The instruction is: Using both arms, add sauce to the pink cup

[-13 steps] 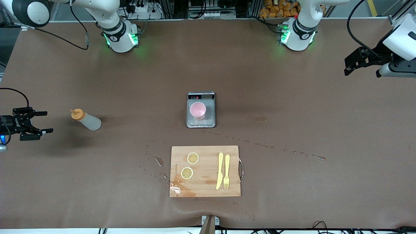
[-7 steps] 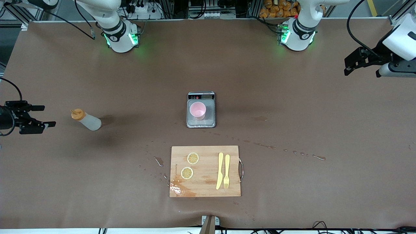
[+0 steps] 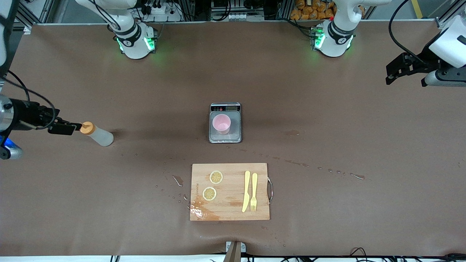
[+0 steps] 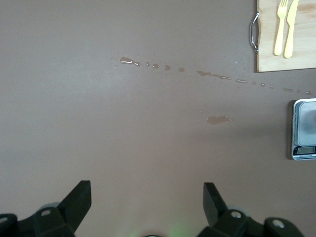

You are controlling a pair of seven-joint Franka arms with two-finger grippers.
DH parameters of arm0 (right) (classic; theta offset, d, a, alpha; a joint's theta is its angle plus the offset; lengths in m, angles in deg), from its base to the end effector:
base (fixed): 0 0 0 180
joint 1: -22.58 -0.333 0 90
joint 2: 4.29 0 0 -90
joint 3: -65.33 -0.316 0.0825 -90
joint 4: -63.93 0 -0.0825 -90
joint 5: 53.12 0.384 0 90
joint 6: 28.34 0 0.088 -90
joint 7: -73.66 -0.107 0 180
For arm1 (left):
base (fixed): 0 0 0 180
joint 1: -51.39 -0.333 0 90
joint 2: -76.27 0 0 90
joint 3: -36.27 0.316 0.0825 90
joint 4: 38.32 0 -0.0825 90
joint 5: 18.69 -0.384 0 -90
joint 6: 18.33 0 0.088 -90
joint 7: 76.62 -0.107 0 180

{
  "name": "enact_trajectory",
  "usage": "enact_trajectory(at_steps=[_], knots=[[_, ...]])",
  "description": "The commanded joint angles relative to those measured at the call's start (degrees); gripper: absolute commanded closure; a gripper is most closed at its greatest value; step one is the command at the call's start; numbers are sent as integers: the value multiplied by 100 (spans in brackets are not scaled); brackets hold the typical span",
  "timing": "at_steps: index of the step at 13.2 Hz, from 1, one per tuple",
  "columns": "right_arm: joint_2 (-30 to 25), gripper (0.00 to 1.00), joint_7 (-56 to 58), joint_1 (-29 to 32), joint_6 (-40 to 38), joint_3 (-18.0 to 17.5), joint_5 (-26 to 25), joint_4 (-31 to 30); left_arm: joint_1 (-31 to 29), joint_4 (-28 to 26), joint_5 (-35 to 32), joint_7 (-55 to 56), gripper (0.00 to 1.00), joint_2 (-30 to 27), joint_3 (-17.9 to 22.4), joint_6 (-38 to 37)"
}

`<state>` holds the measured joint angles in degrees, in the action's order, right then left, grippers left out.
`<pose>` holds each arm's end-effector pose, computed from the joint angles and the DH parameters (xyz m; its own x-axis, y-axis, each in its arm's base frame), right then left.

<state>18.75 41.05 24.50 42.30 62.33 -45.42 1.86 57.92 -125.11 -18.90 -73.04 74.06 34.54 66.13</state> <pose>0.6332 0.0216 0.5826 0.8288 -0.4787 -0.2896 -0.4994 -0.8664 0.0028 0.5270 -0.0765 0.6632 0.9967 -0.0812 -0.0018 -0.0812 -0.9967 -0.0049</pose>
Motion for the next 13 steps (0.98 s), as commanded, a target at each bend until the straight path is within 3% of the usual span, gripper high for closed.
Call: enact_trajectory(at_steps=[1, 5, 7, 9, 13], knots=[[-685, 0, 419, 9, 238, 72, -190, -533, -3, 22, 65, -138, 0, -25, 33, -17], [-1758, 0, 949, 10, 1099, 81, -234, -1816, 103, 22, 74, -77, 0, -16, -11, -17], [-1891, 0, 1202, 27, 1319, 81, -391, -1922, 103, 22, 83, -68, 0, -16, -20, -17], [-2197, 0, 2087, 298, 1950, 81, -524, -2509, 85, 31, 283, 2, 0, -16, -20, -17], [-2269, 0, 2144, 247, 2111, 81, -524, -2635, 76, 31, 338, 20, 0, -25, -11, -17]])
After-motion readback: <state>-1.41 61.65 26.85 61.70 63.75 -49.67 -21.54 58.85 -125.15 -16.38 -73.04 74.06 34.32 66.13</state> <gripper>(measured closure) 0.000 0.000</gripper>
